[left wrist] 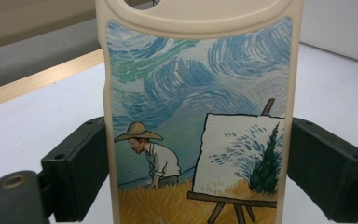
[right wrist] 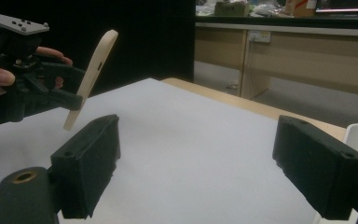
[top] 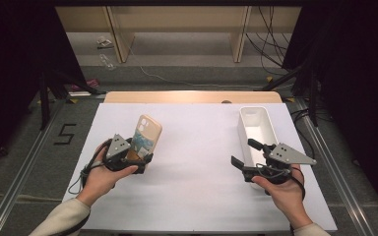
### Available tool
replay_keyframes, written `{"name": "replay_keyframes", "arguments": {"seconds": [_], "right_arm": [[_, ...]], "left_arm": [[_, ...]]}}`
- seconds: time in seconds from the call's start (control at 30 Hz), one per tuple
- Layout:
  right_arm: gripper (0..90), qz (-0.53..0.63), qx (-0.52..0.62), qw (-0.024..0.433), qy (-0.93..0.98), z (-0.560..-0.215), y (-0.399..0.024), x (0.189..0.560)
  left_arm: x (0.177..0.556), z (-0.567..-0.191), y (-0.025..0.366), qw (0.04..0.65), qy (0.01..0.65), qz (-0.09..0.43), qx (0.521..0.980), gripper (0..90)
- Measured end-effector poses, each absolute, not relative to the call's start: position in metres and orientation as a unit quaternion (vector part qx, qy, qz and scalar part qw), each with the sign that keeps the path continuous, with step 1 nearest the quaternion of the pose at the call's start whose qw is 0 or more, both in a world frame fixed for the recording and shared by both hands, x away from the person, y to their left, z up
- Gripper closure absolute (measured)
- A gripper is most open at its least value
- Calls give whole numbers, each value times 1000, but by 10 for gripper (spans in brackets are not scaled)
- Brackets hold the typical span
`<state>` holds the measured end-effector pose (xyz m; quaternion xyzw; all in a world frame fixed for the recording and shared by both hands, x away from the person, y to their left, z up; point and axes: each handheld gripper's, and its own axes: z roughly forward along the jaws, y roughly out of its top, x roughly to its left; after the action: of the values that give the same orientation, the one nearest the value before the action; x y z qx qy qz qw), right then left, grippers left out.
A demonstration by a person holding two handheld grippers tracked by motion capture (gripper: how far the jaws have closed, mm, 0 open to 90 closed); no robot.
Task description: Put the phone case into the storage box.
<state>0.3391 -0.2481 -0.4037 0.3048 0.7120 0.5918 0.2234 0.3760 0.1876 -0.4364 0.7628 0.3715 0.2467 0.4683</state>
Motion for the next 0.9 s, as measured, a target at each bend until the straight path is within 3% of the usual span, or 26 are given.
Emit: {"name": "replay_keyframes", "arguments": {"seconds": [0.9], "right_arm": [[158,590,303,219,715,-401,-229,350]], "left_arm": [[375,-434,178,475,368,252,759,111]]}}
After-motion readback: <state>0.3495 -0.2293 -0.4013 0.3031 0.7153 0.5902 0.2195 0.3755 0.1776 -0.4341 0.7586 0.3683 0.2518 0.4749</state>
